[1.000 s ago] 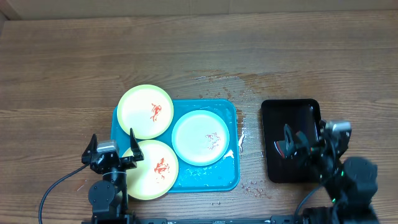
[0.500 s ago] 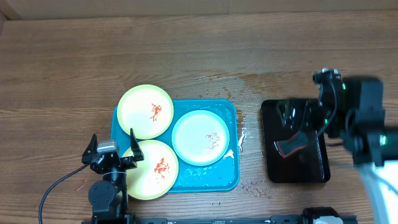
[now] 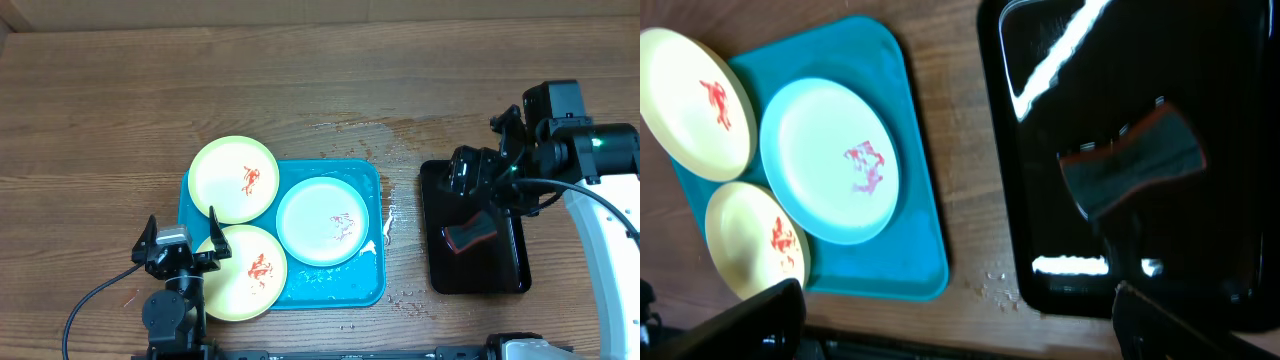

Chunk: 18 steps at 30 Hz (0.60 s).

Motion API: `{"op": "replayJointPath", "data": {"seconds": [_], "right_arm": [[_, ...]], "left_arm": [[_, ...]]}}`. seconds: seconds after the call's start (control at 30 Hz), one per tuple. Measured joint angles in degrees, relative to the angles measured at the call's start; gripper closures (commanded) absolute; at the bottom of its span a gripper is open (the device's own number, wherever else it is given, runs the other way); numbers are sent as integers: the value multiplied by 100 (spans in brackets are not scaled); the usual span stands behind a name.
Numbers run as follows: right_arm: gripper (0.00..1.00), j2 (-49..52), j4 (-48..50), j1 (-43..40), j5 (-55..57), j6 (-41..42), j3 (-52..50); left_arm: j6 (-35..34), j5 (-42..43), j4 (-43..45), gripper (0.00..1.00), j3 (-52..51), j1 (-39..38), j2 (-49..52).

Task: Clean dirty plates on tray and stack at the side
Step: 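Move the right gripper over the black tray toward the sponge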

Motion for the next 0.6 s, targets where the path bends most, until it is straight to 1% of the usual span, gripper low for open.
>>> {"op": "replayJointPath", "data": {"seconds": [0.2, 0.3, 0.47, 0.53, 0.6], "right_arm": [[0, 0, -140, -2, -7, 46, 0], [0, 0, -138, 0, -13, 46, 0], [0, 0, -140, 0, -208, 48, 0], [0, -2, -140, 0, -297, 46, 0], [0, 0, -140, 0, -337, 48, 0]], "left_arm": [[-7, 17, 0, 0, 0, 0, 0], [-114, 92, -11, 0, 0, 0, 0], [-555, 638, -20, 0, 0, 0, 0], [-911, 1005, 13, 0, 0, 0, 4], [-1117, 1250, 31, 0, 2, 0, 24]]}}
